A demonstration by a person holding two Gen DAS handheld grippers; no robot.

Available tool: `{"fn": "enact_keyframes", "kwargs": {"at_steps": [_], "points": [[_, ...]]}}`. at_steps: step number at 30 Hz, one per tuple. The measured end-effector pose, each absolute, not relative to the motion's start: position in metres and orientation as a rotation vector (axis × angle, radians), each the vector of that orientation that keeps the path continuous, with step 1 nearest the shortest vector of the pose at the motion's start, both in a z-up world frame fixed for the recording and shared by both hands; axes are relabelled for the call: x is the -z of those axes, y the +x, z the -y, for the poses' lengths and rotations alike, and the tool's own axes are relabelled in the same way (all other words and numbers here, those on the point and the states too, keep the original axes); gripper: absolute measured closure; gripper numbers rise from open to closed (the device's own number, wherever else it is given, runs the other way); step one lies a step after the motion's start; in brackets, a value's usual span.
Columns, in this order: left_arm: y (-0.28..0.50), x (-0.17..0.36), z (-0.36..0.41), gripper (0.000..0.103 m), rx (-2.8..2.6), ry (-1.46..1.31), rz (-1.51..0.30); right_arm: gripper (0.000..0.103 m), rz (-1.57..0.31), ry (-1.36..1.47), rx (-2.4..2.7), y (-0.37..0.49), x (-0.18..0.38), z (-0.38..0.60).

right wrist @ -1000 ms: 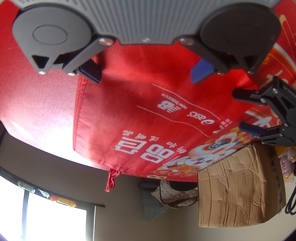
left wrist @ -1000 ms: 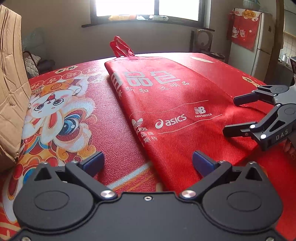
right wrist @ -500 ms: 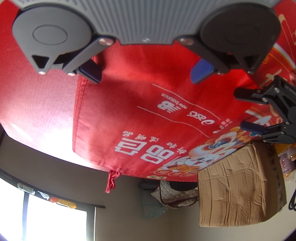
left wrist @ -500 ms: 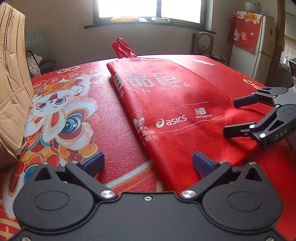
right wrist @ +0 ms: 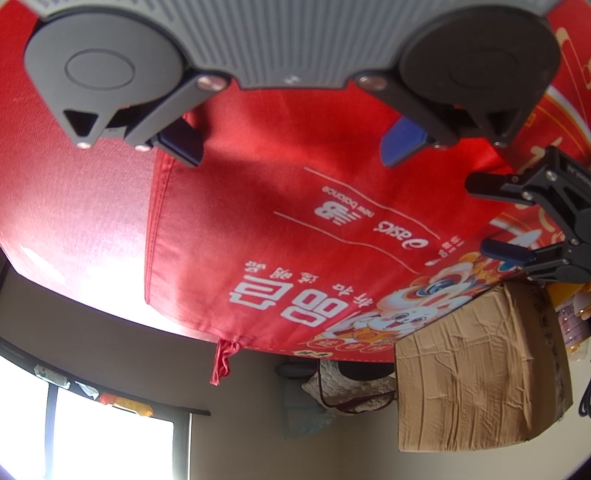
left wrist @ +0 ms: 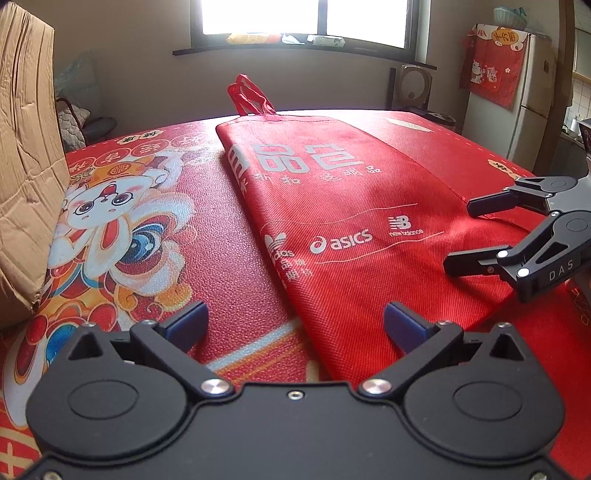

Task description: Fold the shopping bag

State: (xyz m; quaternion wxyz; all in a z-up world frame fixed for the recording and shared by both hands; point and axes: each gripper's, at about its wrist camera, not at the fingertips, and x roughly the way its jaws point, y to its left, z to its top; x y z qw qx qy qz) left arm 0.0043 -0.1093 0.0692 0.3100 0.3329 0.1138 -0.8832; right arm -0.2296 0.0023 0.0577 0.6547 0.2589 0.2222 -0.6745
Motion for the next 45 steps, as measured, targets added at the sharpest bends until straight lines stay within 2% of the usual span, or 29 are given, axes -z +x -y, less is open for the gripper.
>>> {"fn": "enact_keyframes", "kwargs": {"at_steps": [9,12,16,21,25,31,35,45], "points": [[0.014,-0.067,0.114,0.0,2.332,0.878,-0.299,0.001,-0.508,0.605,1.505,-0.236,-0.061,-0.003],[0.013,-0.067,0.113,0.0,2.331,0.878,-0.299,0.001,-0.473,0.674,1.47,-0.25,-0.075,0.002],[0.015,-0.067,0.117,0.0,2.329,0.877,-0.301,0.001,-0.439,0.611,1.46,-0.26,-0.106,0.012],[0.016,-0.067,0.119,0.0,2.33,0.877,-0.301,0.001,-0.569,0.513,1.402,-0.255,-0.13,0.057],[0.016,-0.067,0.12,0.0,2.33,0.876,-0.301,0.001,-0.639,0.518,1.316,-0.252,-0.113,0.102],[0.019,-0.067,0.124,0.0,2.331,0.876,-0.303,0.001,-0.687,0.616,1.219,-0.247,-0.056,0.136],[0.012,-0.069,0.114,0.0,2.33,0.877,-0.299,0.001,-0.608,0.549,1.234,-0.247,-0.044,0.126],[0.013,-0.069,0.115,0.0,2.33,0.877,-0.3,0.001,-0.61,0.546,1.235,-0.244,-0.046,0.128]]}}
